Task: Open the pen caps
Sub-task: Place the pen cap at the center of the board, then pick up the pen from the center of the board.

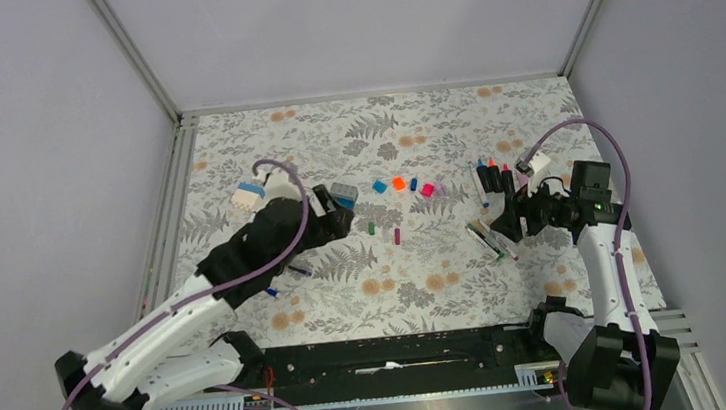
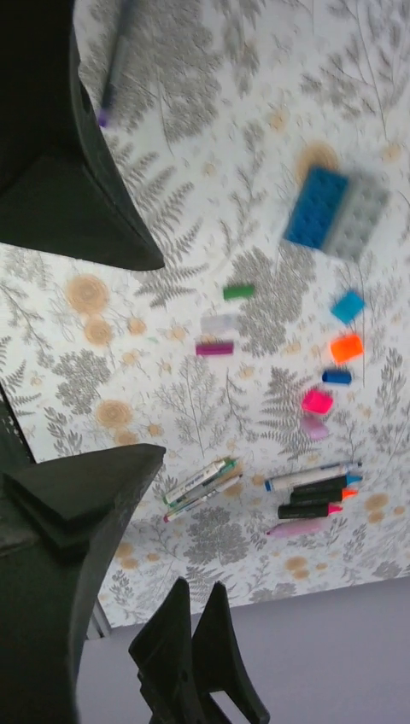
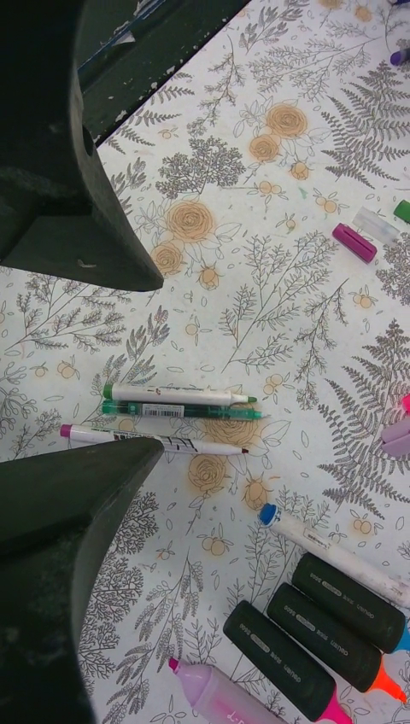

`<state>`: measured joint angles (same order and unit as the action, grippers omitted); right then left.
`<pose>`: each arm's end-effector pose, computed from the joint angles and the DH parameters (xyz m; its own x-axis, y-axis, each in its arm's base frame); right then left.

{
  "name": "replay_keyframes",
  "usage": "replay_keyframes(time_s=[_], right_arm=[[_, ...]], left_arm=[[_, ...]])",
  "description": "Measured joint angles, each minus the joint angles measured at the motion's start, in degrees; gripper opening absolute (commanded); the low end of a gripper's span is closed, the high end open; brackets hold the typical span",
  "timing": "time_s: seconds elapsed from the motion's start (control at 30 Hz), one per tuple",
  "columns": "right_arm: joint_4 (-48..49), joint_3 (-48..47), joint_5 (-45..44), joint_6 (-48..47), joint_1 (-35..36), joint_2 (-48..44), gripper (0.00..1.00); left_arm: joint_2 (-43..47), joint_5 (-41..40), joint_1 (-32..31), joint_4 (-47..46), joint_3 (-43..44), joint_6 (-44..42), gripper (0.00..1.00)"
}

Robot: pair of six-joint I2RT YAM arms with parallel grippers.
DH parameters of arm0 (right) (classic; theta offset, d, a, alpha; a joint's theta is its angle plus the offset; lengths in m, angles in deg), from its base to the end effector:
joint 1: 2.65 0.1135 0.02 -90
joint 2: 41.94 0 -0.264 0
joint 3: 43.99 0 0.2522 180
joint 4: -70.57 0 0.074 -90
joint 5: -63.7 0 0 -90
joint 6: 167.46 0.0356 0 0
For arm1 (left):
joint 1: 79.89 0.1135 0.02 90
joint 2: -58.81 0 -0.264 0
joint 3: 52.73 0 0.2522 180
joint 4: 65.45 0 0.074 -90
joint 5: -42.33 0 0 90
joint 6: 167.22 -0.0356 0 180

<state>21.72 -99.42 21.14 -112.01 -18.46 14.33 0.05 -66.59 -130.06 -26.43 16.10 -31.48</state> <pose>0.1890 -0.0263 0.2546 -0.4488 -0.2716 -0.8514 -0.6419 0.7607 0.0957 0.1534 -0.1659 0.3312 -0.6065 -0.3306 -0.7231 0.1581 0.8412 -0.5171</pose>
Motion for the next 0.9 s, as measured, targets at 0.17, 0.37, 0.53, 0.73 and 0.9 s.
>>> replay_keyframes(time_s=[0.17,0.37,0.53,0.73,0.9], right_arm=[[-0.2,0.1,0.8,-0.1,0.0,-0.4,0.71],[-0.2,0.1,1.7,-0.1,0.0,-0.6,0.71],[-0.2,0.2,1.8,-0.1,0.0,-0.7,0.71],[-0.2,0.3,1.8,-0.1,0.0,-0.6,0.71],[-0.2,0.3,1.8,-0.1,0.0,-0.2,0.71]], left_arm=[[12.1,-2.8,2.8,3.8,-9.2,3.0,0.99],[14.3,-2.2,6.1,7.0,-15.8,8.4,0.99],[10.1,-0.6,8.2,9.8,-17.5,12.3,0.99],[1.1,-1.4,9.0,11.4,-17.5,19.5,0.98],[-5.8,-4.1,10.5,14.7,-16.6,25.4,0.89]])
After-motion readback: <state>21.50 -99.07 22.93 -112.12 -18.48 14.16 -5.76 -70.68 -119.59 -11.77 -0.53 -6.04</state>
